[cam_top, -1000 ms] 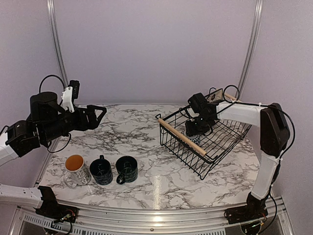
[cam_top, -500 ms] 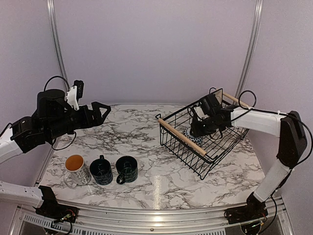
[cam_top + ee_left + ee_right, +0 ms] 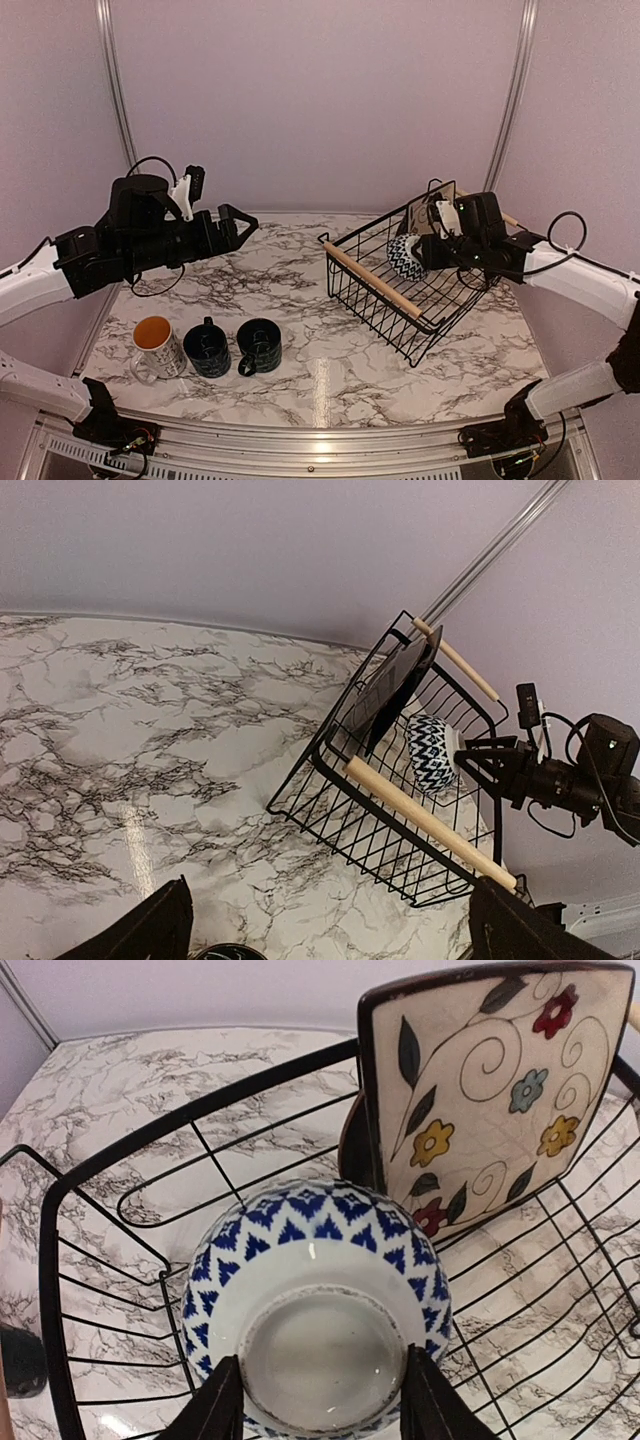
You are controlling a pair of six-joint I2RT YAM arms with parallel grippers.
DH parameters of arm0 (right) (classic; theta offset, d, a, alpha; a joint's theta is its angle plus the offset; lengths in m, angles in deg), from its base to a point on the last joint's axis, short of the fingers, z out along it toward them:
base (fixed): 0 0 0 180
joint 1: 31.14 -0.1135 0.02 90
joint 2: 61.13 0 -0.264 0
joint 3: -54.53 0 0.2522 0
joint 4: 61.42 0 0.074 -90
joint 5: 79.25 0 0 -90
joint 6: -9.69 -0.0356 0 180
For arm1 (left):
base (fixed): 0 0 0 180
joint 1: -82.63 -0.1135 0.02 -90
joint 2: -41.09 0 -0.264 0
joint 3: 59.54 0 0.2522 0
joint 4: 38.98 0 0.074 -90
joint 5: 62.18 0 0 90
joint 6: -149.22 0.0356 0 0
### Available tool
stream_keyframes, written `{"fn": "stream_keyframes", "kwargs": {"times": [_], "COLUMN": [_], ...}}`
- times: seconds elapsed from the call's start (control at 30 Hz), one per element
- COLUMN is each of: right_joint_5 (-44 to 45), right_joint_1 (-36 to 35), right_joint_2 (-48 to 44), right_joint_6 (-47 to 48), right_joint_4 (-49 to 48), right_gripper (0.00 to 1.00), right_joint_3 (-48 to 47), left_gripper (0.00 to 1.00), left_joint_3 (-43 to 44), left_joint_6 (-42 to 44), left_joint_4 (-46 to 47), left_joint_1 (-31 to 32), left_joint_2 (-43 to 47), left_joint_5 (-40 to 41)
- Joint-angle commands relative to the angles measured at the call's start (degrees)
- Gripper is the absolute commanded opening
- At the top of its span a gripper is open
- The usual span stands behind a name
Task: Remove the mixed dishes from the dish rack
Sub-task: Grab the bowl from the dish rack.
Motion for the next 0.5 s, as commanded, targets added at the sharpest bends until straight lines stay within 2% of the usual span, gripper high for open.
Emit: {"fn": "stream_keyframes", "kwargs": {"times": [0.0, 0.13, 0.47], "right_joint_5": [-0.02, -0.69, -4.66], "right_joint_1": [0.3, 0.29, 0.31], "right_joint_2": [-5.43, -7.79, -12.01], "right_joint_6": [-1.13, -1.15, -2.34], "right_joint_4": [-8.38, -9.08, -10.11], "right_gripper": [0.27, 0.28, 0.28], "right_joint_3": [1.83, 2.26, 2.11], "left_gripper": [0.99, 0.99, 0.99], "left_joint_3": [2.42, 6.11, 24.14], "left_joint_6": [-2.62, -5.2, -11.31], "left_joint_4": [5.31, 10.57, 20.78], "left_joint_1": [-0.14, -0.16, -0.18], "left_joint_2": [-3.65, -9.95, -33.86], "left_joint_5": [-6.3, -14.33, -30.92]}}
